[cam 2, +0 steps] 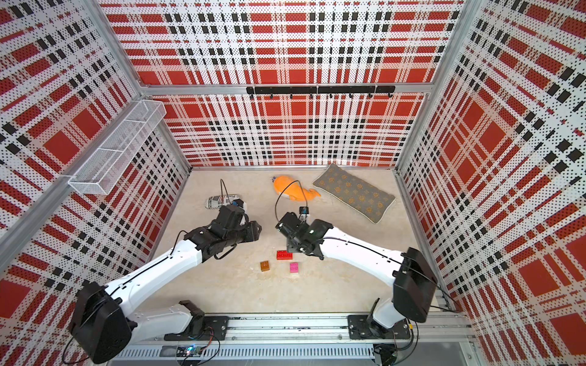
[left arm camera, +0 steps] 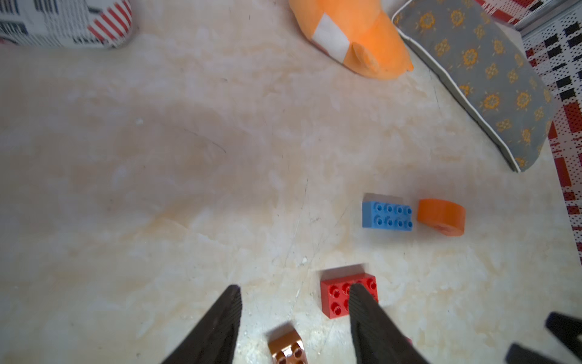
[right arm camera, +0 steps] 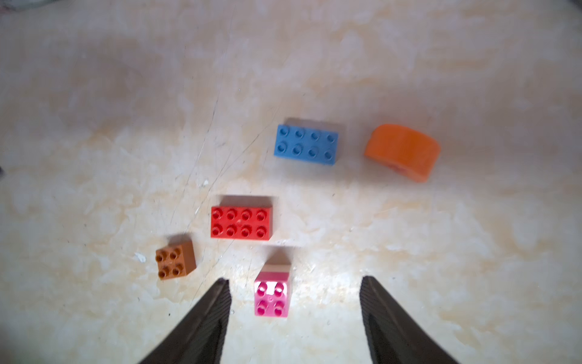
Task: Assemble an ice cream with lego
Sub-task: Assemble the lego brick with the lego brick, then pick up the lego brick from the center of the board.
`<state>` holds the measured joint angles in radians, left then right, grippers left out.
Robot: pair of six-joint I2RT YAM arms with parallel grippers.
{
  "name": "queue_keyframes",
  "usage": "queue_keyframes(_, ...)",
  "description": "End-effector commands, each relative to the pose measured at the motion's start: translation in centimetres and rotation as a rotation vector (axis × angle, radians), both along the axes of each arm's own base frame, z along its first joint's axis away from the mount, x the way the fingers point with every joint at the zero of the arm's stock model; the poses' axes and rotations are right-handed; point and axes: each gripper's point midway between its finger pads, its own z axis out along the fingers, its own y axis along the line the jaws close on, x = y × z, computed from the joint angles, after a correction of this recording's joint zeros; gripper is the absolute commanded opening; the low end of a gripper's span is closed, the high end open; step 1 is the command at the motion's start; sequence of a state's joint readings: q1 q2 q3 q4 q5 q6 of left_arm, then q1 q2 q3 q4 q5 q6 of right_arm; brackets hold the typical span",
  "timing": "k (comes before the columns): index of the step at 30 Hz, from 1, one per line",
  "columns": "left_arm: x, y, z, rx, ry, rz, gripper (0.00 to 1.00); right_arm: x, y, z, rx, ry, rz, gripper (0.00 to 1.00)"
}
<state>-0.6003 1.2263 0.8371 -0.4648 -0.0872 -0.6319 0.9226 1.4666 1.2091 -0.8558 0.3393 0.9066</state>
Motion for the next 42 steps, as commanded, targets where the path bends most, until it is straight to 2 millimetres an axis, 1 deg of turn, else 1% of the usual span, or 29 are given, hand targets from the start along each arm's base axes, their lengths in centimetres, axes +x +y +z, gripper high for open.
queue_keyframes(1,-2.7,-0.1,-2.7,-0.019,0.107,0.091,0.59,0.1,-2.6,-0.1,-0.039,-0.032,0.019,0.69)
queue_keyframes(3,-4.0,-0.6,-3.6,-0.032,0.134,0.104,0.59,-0.1,-3.6,-0.3,-0.026,-0.037,0.018,0.68)
queue_keyframes(6,-5.4,-1.5,-4.8,-0.049,0.164,0.111,0.59,-0.5,-4.2,-0.8,-0.007,-0.039,0.022,0.68)
queue_keyframes(9,-6.5,-1.6,-6.3,-0.029,0.200,0.113,0.59,-0.8,-4.5,-1.2,0.001,-0.039,0.025,0.68)
queue_keyframes(12,-7.6,-1.3,-7.8,-0.003,0.240,0.130,0.59,-1.0,-4.7,-1.2,0.007,-0.045,0.023,0.68)
queue_keyframes(17,-8.5,-1.6,-8.6,0.017,0.272,0.144,0.59,-1.0,-5.3,-0.8,0.006,-0.068,0.014,0.68)
queue_keyframes(22,-8.9,-1.5,-9.3,0.067,0.289,0.161,0.58,-1.1,-5.3,-1.0,0.003,-0.076,0.025,0.68)
queue_keyframes(26,-8.7,-1.6,-9.6,0.088,0.291,0.180,0.58,-1.0,-5.5,-1.2,0.003,-0.082,0.035,0.68)
queue_keyframes(30,-8.2,-1.9,-9.5,0.108,0.283,0.193,0.57,-0.9,-5.8,-1.3,0.000,-0.086,0.043,0.69)
queue_keyframes(36,-7.5,-2.8,-8.7,0.134,0.271,0.195,0.57,-0.9,-6.3,-1.3,0.009,-0.091,0.047,0.69)
queue_keyframes(42,-7.6,-2.7,-9.5,0.162,0.292,0.200,0.57,-0.8,-6.9,-1.9,0.024,-0.083,0.041,0.69)
